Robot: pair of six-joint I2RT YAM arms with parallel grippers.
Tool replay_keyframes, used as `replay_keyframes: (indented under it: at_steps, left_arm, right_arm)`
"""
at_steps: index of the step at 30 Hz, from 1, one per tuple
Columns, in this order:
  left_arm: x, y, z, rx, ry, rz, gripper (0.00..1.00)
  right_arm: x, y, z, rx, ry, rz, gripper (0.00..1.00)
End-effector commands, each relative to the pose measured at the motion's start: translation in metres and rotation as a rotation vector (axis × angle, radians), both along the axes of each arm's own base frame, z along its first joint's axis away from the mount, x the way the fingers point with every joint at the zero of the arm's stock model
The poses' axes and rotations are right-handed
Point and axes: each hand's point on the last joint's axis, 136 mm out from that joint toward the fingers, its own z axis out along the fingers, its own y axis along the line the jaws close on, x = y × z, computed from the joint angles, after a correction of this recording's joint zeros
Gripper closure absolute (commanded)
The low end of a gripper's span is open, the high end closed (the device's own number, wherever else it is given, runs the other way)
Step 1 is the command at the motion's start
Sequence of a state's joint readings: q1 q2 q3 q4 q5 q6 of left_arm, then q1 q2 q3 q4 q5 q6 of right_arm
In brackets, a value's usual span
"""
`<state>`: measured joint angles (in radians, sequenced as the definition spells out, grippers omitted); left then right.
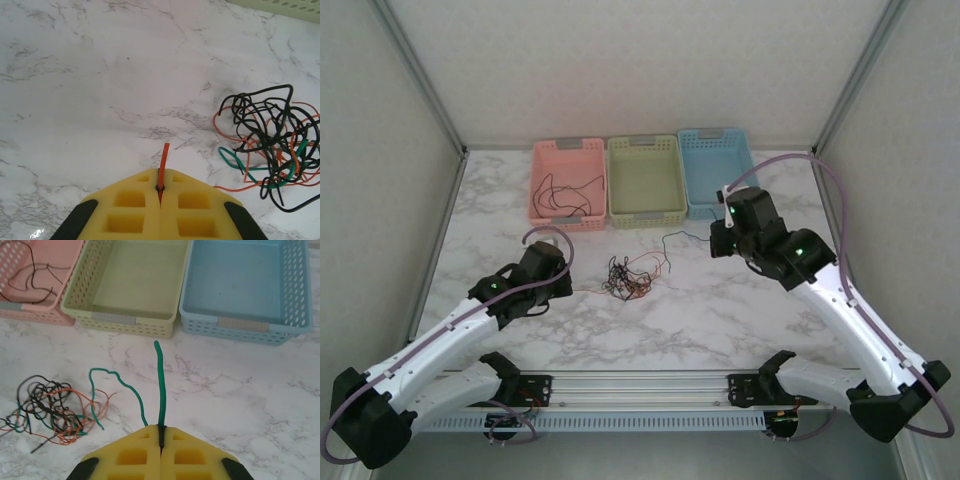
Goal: Untangle the cables
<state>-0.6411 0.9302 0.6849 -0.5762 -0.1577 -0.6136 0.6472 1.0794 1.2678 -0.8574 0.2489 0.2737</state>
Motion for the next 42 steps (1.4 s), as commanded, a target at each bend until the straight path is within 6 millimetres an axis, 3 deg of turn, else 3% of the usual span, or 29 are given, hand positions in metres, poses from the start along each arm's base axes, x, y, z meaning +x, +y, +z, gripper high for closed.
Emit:
replay_keyframes:
  at_steps: [1, 5, 7, 13, 22, 29, 42]
  left_arm:
    - [-0.003, 0.004, -0.005, 0.027, -0.005, 0.001, 1.0]
    - [-0.005, 0.004, -0.007, 0.017, -0.001, 0.0, 1.0]
    - [-0.006, 0.002, -0.01, 0.008, 0.004, -0.004, 1.0]
    - [-0.006, -0.001, -0.012, -0.01, 0.009, -0.01, 1.0]
    - [-0.007, -0.001, -0.013, -0.017, 0.007, -0.012, 1.0]
    - [-0.008, -0.002, -0.014, -0.02, 0.008, -0.016, 1.0]
    - [-0.007, -0.002, -0.009, -0.015, 0.005, -0.019, 1.0]
  right_arm:
    - [-0.003, -0.018, 0.033, 0.064, -0.108, -0.093, 1.0]
    - [-0.01, -0.027, 0.049, 0.199, -0.18, -0.148, 1.0]
    - [-0.012, -0.018, 0.049, 0.28, -0.171, -0.136, 1.0]
    - [-0.008, 0.018, 0.027, 0.442, -0.023, -0.103, 1.0]
    - [0.003, 0.042, -0.017, 0.438, 0.151, -0.131, 1.0]
    - [0.022, 0.025, -0.028, 0.397, 0.058, -0.238, 1.0]
    - [0.063, -0.006, -0.019, 0.249, -0.204, -0.384, 1.0]
